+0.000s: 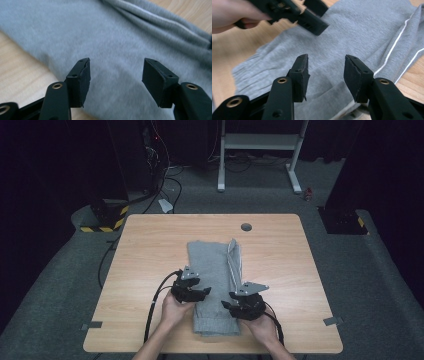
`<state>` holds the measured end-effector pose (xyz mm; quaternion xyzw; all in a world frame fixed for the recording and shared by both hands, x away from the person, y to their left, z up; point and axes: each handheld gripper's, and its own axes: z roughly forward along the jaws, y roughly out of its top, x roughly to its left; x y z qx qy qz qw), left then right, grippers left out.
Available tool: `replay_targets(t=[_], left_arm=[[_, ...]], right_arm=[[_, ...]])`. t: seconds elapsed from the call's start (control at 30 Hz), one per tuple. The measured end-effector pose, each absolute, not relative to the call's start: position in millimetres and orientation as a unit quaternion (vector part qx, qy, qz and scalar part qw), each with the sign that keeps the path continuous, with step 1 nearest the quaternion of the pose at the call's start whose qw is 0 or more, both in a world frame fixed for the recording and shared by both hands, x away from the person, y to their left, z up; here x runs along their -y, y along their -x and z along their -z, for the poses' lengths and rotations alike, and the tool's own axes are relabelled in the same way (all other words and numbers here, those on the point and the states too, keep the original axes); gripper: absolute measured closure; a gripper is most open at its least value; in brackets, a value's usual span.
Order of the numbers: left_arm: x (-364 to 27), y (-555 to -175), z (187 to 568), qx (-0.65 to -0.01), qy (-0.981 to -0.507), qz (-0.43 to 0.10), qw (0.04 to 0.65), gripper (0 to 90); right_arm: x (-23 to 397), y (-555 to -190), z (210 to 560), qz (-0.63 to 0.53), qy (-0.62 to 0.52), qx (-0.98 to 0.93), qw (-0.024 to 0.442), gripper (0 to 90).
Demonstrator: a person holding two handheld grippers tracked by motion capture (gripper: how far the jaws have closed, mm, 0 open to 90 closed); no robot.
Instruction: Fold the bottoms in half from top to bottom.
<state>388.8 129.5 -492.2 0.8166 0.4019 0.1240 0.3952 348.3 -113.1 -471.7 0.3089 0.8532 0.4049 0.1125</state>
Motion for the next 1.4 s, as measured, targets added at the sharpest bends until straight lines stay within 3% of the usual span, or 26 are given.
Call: replay_targets(t=[0.37, 0.7, 1.4], left_arm=[[-130.9, -377.9, 505.1, -0.404, -0.820, -0.127, 0.385, 39.5], [-129.6, -375.5, 516.4, -0.407, -0.826, -0.134, 0.367, 39.6], [-125.9, -359.2, 516.6, -0.387, -0.838, -0.133, 0.361, 40.7]], right_arm=[[110.1, -367.5, 488.7, -0.378, -0.330, -0.857, 0.113, 55.1], [131.9, -372.1, 498.8, -0.363, -0.363, -0.850, 0.117, 54.6], [146.8, -352.9, 508.4, -0.345, -0.354, -0.862, 0.117, 53.5]])
